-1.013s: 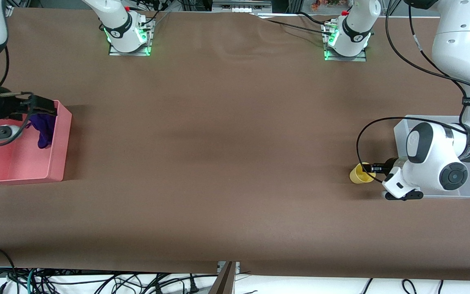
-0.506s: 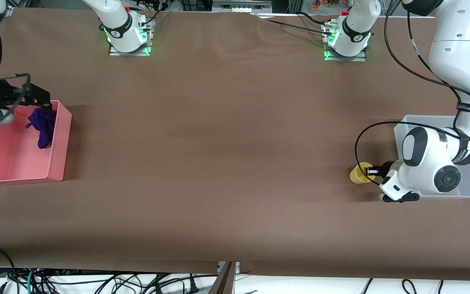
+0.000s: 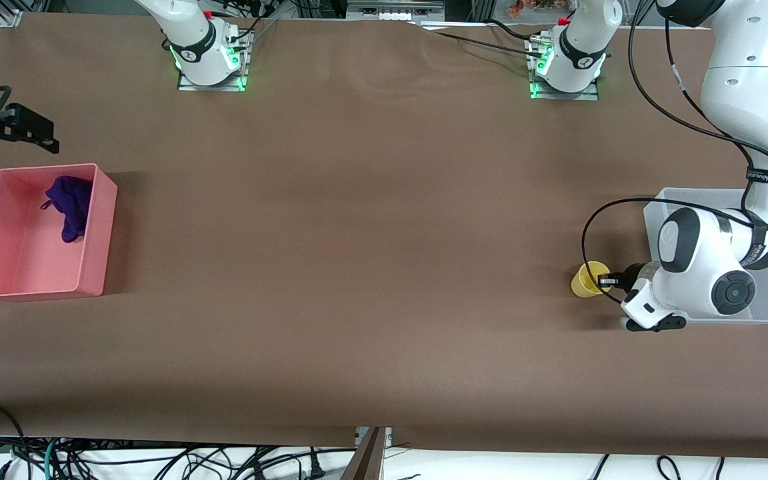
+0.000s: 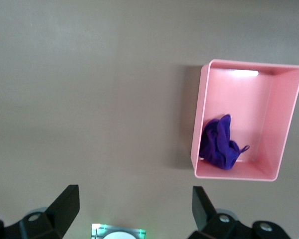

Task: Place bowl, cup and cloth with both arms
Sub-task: 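Grasp the yellow cup with the left gripper and carry it over the bowl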

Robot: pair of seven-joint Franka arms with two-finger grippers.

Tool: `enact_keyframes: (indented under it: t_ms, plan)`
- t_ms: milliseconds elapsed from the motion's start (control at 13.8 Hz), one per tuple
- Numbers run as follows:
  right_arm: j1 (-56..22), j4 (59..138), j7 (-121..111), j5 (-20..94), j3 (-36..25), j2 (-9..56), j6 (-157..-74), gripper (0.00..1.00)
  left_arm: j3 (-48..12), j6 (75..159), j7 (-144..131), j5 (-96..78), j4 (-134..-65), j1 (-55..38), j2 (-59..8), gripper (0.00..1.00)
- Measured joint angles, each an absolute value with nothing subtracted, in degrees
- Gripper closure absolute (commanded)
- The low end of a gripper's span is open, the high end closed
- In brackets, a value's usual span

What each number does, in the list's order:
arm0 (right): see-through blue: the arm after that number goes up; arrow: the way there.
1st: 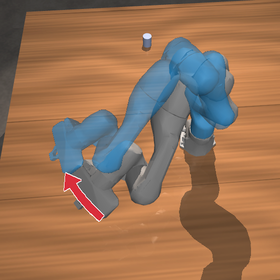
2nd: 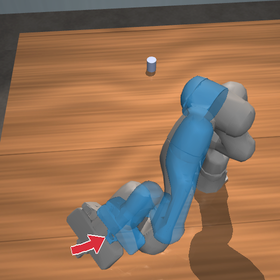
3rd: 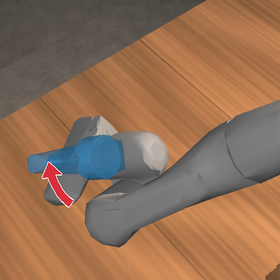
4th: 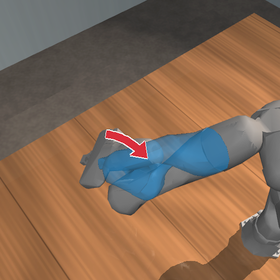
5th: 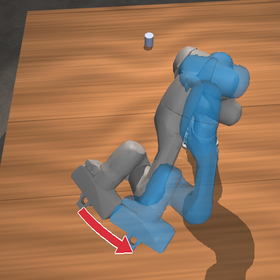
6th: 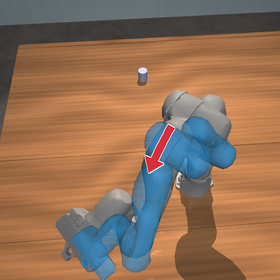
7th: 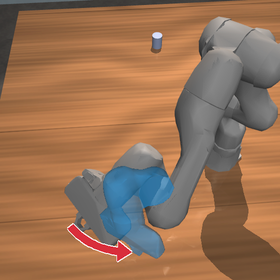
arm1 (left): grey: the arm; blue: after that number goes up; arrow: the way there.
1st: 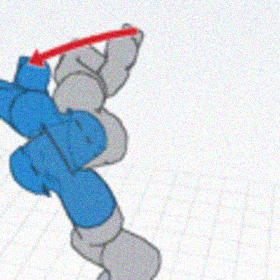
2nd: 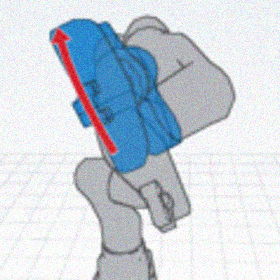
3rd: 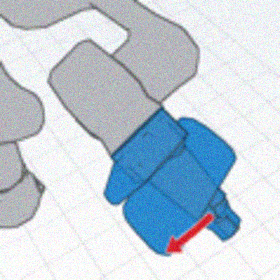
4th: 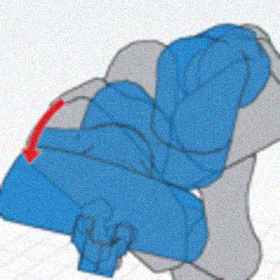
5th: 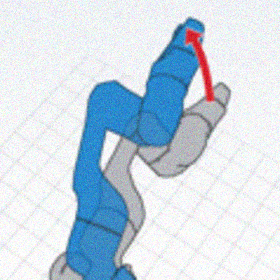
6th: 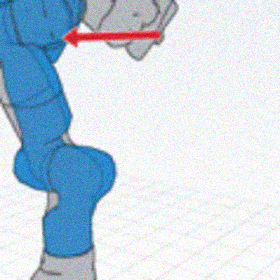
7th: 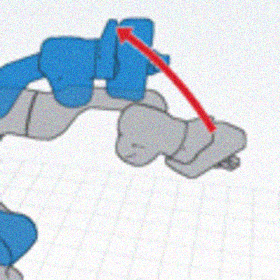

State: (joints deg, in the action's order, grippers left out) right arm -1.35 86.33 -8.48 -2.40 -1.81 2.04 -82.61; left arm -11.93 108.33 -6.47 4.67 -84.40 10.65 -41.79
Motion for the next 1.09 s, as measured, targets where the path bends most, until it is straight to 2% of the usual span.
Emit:
enact_keyframes:
  t_ms: [579, 868, 1085]
  plan:
    - [-0.9, 88.7, -3.9, -2.4, -1.3, 0.6, -82.7, 0.00, -9.9, 89.1, 0.9, 6.7, -81.7, 13.6, -31.3, 1.00]
    - [-0.9, 89.0, -3.7, -2.4, -1.4, 1.3, -82.9, 0.00, -8.5, 87.9, 12.2, 12.6, -82.4, 21.0, -30.6, 1.00]
    - [-0.9, 89.0, -3.6, -2.4, -1.4, 1.4, -83.3, 0.00, -8.4, 90.8, 17.8, 13.3, -83.9, 27.0, -32.1, 1.00]
